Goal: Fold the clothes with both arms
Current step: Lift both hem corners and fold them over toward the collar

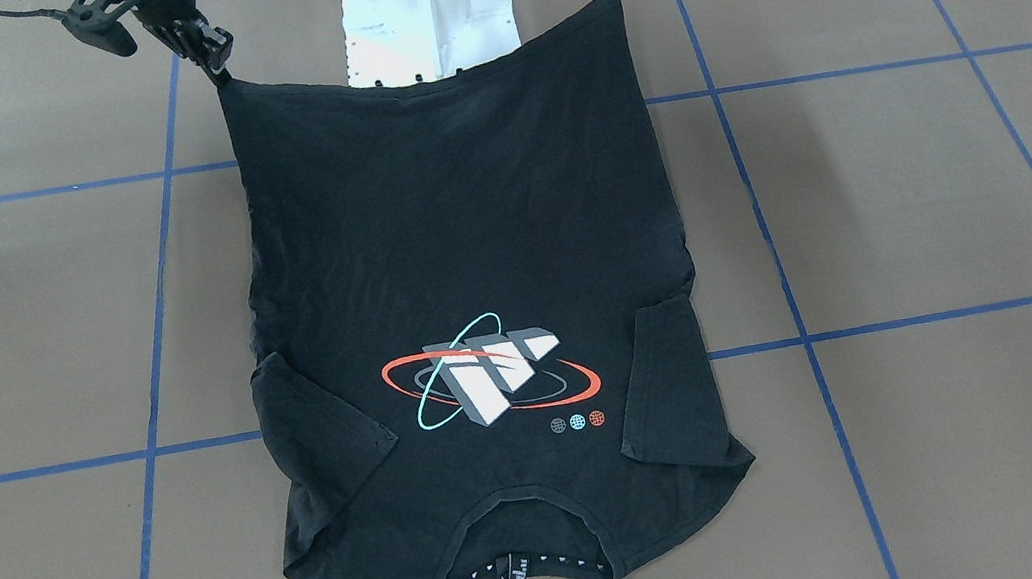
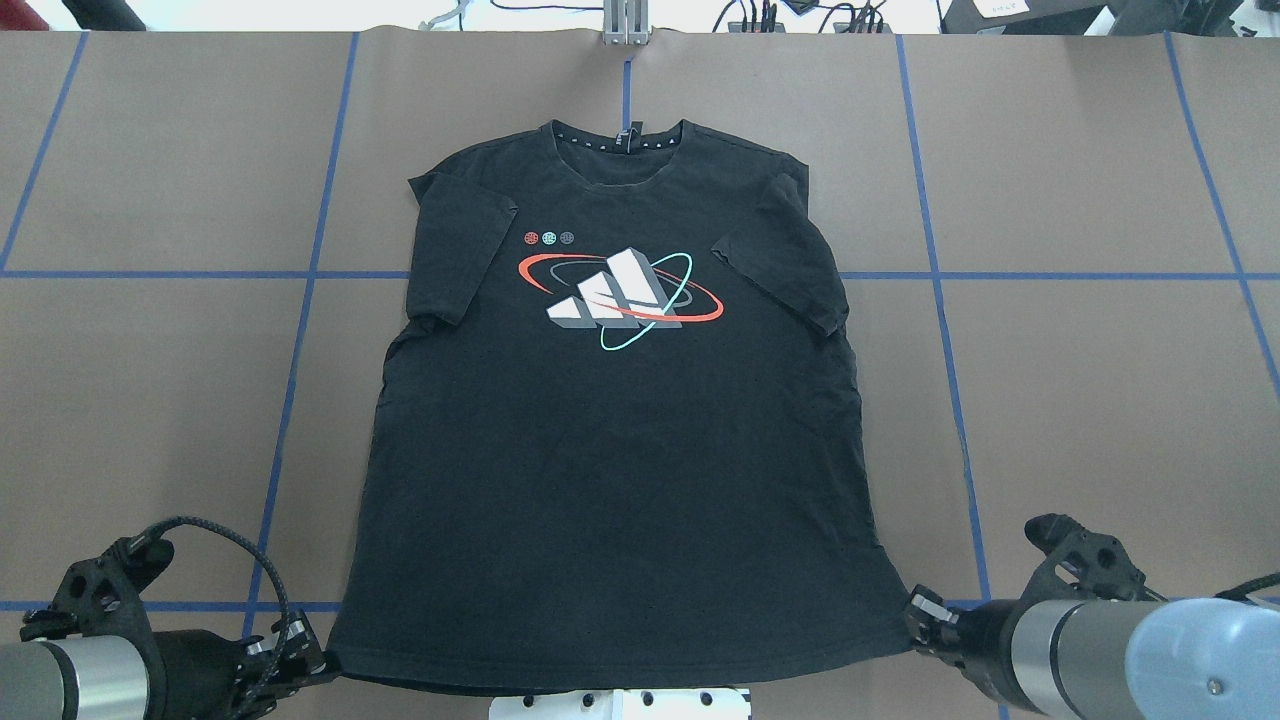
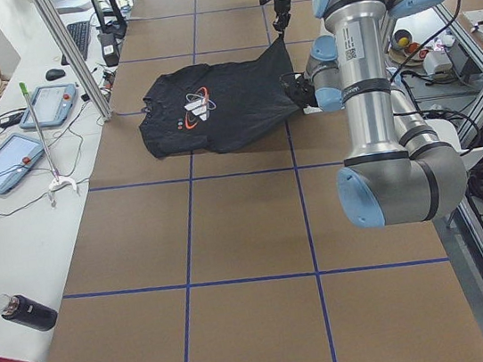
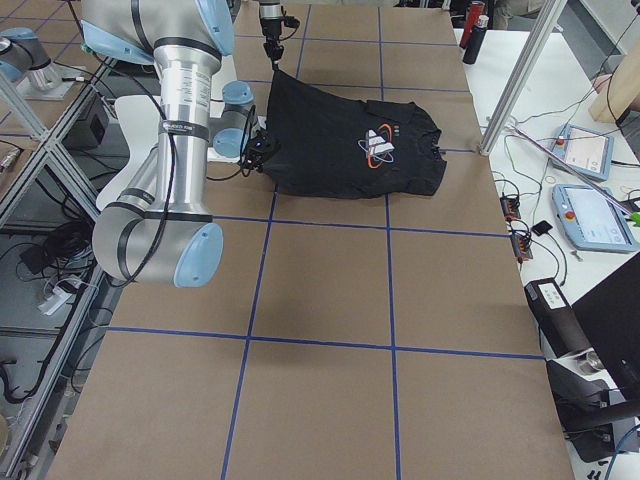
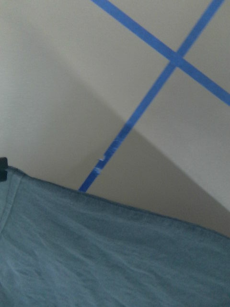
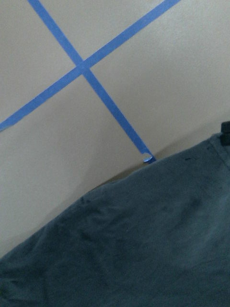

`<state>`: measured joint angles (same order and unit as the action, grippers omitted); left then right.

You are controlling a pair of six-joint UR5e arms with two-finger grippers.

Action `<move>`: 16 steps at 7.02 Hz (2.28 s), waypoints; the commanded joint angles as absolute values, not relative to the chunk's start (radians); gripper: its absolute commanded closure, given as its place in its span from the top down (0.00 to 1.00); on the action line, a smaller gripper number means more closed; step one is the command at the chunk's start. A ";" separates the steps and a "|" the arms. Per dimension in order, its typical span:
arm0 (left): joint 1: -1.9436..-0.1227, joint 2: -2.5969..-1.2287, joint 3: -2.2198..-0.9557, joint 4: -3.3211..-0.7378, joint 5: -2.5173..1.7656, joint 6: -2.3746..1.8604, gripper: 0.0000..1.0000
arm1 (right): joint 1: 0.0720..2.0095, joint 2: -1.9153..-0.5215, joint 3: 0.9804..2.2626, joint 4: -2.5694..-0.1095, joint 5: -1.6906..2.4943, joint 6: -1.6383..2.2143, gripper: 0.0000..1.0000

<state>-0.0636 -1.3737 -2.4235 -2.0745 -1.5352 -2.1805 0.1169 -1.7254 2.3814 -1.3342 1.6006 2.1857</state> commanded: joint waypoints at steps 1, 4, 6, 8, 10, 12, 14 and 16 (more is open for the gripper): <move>-0.196 -1.443 -2.392 -2.071 -1.549 -2.024 0.00 | 0.326 -1.621 2.321 -1.362 1.743 2.181 0.00; -0.525 -1.627 -2.187 -2.069 -1.681 -1.754 0.00 | 0.570 -1.218 2.203 -1.785 1.799 1.918 0.00; -0.697 -1.693 -2.074 -2.071 -1.741 -1.604 0.00 | 0.703 -1.143 2.070 -1.787 1.798 1.811 0.00; -0.753 -1.806 -1.960 -2.071 -1.743 -1.589 0.00 | 0.788 -1.070 1.924 -1.778 1.795 1.725 0.00; -0.814 -1.902 -1.817 -2.085 -1.741 -1.554 0.00 | 0.854 -0.943 1.707 -1.714 1.795 1.634 0.00; -0.831 -2.016 -1.638 -2.104 -1.732 -1.537 0.00 | 0.861 -0.859 1.463 -1.515 1.790 1.629 0.00; -0.836 -2.089 -1.362 -2.355 -1.709 -1.539 0.00 | 0.858 -0.805 1.257 -1.364 1.761 1.620 0.00; -0.838 -2.131 -1.263 -2.411 -1.655 -1.540 0.00 | 0.854 -0.792 1.187 -1.313 1.741 1.600 0.00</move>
